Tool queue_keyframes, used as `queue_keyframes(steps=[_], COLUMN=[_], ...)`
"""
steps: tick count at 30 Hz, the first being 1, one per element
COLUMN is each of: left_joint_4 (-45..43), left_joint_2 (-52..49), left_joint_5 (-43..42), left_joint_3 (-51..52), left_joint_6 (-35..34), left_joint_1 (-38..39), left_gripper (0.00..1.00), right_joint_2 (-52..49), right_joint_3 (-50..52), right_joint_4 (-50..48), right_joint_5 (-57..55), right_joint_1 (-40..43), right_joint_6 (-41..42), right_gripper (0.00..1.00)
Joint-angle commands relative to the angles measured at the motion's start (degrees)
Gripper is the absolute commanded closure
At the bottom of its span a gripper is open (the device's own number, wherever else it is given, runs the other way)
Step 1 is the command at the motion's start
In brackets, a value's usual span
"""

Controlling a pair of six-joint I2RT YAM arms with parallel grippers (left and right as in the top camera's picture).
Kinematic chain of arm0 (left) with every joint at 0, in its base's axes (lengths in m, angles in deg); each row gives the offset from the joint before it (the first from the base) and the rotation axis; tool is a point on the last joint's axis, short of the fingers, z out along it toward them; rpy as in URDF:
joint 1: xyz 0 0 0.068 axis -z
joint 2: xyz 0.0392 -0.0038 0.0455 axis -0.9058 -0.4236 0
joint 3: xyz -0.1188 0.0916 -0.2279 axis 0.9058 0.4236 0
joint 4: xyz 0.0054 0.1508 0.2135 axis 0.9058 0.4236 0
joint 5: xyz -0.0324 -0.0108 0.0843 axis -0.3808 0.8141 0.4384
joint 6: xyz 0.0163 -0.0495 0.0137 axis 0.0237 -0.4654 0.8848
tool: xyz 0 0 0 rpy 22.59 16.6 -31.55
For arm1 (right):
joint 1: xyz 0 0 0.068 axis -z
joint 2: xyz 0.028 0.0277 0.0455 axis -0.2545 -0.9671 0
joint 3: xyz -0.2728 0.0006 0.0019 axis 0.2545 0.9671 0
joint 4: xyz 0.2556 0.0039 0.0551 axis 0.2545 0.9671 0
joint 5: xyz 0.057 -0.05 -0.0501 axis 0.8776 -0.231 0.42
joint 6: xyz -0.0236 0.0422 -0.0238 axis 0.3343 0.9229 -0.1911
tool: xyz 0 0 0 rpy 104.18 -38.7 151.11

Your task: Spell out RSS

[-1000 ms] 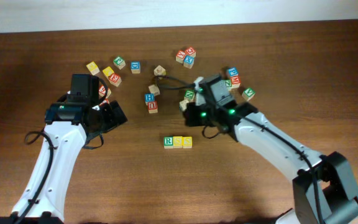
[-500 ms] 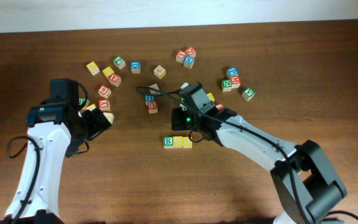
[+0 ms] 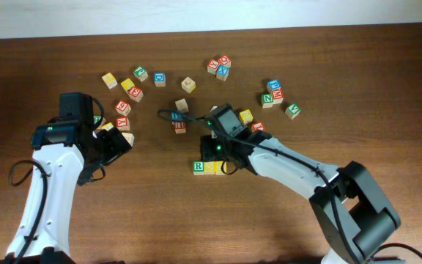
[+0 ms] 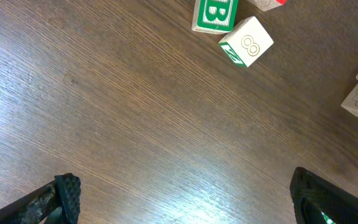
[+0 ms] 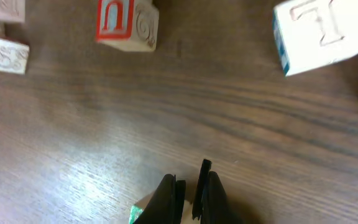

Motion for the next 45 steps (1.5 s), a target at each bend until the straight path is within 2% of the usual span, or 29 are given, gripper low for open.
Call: queue_keyframes(steps=[1, 45], left_joint_4=[0.13, 0.07], left_joint_2=[0.7, 0.7], left_joint_5=[0.22, 0.24], left_joint_3=[0.13, 0.13], left_joint_6=[-0.55, -0.55], left_joint_1=[-0.17, -0.17], left_gripper=[0.01, 0.01], right_joint_2=[-0.74, -2.49], right_joint_3=[-0.85, -0.85], right_joint_4=[1.31, 3.13], right_joint_5=[-4.79, -4.55], right_joint_1=[-1.16, -2.56], right_joint_6=[2.03, 3.1], right_gripper=[0.96, 0.96])
